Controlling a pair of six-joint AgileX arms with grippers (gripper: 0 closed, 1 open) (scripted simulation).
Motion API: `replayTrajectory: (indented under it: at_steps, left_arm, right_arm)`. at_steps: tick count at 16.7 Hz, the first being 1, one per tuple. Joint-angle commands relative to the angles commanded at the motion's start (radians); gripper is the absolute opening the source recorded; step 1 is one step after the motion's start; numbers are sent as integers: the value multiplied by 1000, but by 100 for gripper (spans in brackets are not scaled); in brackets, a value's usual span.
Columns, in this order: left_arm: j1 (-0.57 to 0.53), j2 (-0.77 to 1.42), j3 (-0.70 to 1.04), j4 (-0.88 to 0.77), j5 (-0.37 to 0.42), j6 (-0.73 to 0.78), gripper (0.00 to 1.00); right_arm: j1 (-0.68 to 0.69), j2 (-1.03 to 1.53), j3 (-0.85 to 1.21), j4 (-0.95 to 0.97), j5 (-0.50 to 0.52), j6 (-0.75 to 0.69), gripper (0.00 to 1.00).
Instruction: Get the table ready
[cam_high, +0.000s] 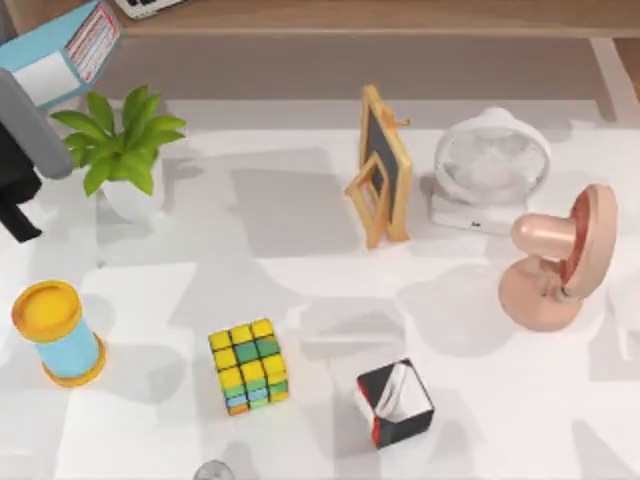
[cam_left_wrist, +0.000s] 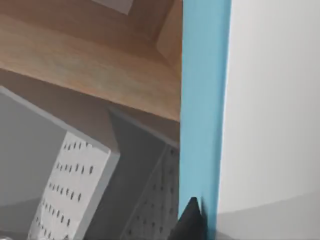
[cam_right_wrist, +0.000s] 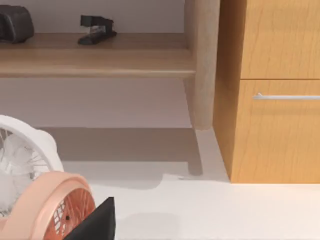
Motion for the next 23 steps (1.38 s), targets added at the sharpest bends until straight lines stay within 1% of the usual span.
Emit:
replayTrajectory:
  at_steps: [3,5,7,10,13,16,23]
  left_arm:
    - [188,49,-18,3,112,166,0]
    - [293,114,9,17,184,264,0]
    - [378,195,63,39,253,352,0]
    - [460,337,177,82,346,458,0]
    - [495,469,294,123,420,530,0]
    - [497,557,369,148,466,568,0]
    - [495,569,378,151,472,574,0]
  right_arm:
    - [0,0,0,0,0,0,100]
    - [0,0,0,0,0,0,100]
    - [0,0,0,0,0,0,100]
    - [0,0,0,0,0,0,100]
    - [0,0,0,0,0,0,100]
    - [0,0,0,0,0,0,100]
    - [0,0,0,0,0,0,100]
